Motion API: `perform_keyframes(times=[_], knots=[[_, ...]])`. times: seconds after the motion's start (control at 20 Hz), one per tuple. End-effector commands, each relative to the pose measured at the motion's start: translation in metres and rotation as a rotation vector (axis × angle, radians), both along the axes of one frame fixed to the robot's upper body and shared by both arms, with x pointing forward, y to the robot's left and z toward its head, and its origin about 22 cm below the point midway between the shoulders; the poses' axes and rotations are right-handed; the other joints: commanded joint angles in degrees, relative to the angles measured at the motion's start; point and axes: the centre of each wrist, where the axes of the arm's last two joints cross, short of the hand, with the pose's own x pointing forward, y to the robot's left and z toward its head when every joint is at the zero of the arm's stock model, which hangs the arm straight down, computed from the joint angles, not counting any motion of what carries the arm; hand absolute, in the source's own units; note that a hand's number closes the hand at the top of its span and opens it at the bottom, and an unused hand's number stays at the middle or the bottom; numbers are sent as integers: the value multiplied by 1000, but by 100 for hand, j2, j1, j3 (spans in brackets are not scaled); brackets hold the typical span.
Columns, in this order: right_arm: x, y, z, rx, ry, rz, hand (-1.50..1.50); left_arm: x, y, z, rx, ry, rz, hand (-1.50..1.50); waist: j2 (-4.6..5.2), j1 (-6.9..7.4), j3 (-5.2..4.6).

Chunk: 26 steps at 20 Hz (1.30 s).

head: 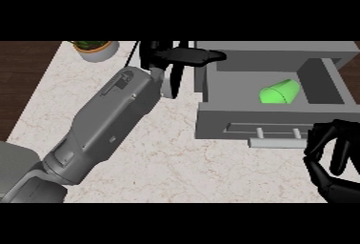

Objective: Pick up the cup, place it into the drawer and close the drawer

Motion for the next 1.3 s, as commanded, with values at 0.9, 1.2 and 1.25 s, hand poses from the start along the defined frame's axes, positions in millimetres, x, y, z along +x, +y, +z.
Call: perform_keyframes(times=[0.9,1.2,1.25], knots=[[26,24,-39,-691,-68,-38,150,-108,181,-62,-61,73,88,-150,43,127,1],[49,47,-105,-811,-68,-37,150,-128,220,-83,-71,89,79,-150,73,56,5],[43,55,-102,-810,-81,-37,150,-124,223,-76,-62,75,113,-150,58,-30,3]])
